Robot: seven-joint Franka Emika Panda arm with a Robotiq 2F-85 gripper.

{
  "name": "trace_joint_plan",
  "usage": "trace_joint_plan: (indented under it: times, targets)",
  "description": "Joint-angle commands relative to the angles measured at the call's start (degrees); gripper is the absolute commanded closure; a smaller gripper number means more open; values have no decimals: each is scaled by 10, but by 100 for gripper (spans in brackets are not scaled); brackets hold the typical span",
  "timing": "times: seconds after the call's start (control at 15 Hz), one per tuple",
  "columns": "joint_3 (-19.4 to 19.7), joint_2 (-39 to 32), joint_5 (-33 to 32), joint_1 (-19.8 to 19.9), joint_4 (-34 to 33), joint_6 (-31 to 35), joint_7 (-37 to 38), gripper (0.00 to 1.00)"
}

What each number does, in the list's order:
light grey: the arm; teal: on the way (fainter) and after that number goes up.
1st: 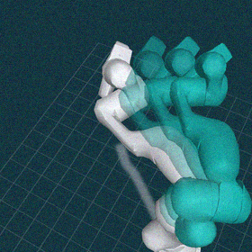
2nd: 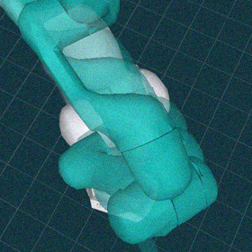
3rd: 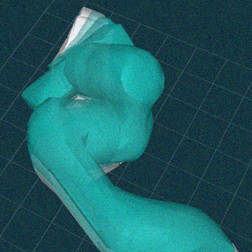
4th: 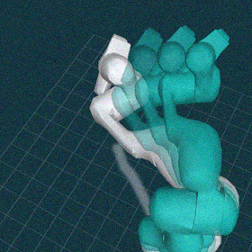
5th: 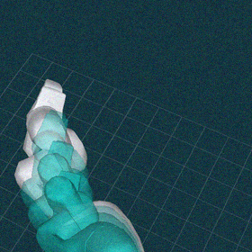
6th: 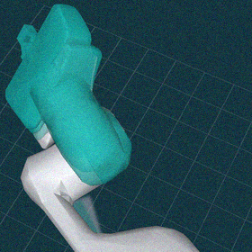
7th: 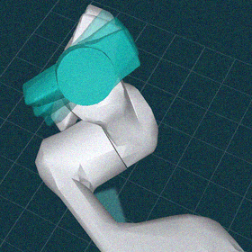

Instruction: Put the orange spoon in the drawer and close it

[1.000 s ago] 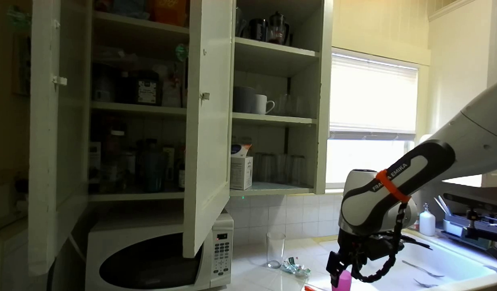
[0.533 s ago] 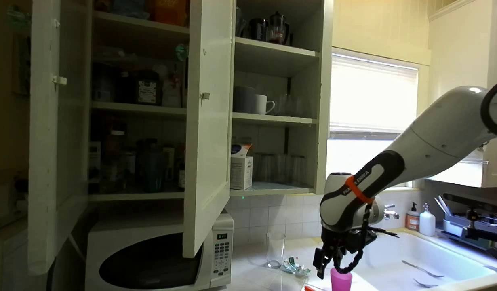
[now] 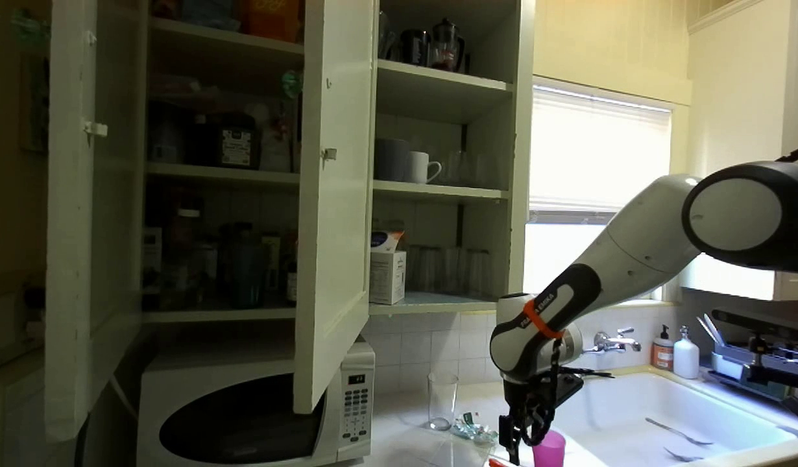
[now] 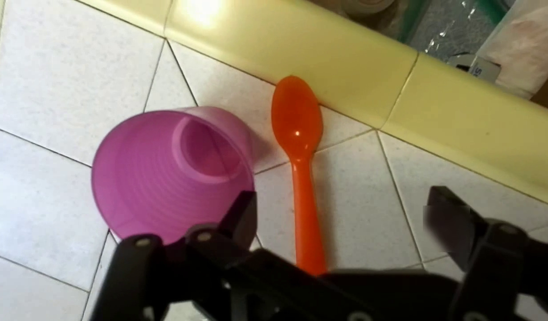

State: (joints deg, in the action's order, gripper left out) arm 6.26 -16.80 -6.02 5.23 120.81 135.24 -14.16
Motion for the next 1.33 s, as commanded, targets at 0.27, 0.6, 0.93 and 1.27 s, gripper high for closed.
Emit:
trace_joint_plan:
  times: [0.27, 0.6, 0.93, 1.27]
  targets:
    - [-11, -65, 9, 24, -77, -40, -9, 0]
    - [-19, -64, 10, 25, -77, -40, -12, 0]
    - [-21, -79, 22, 31, -76, -22, -6, 0]
    - [-27, -106, 49, 46, -91, -26, -14, 4]
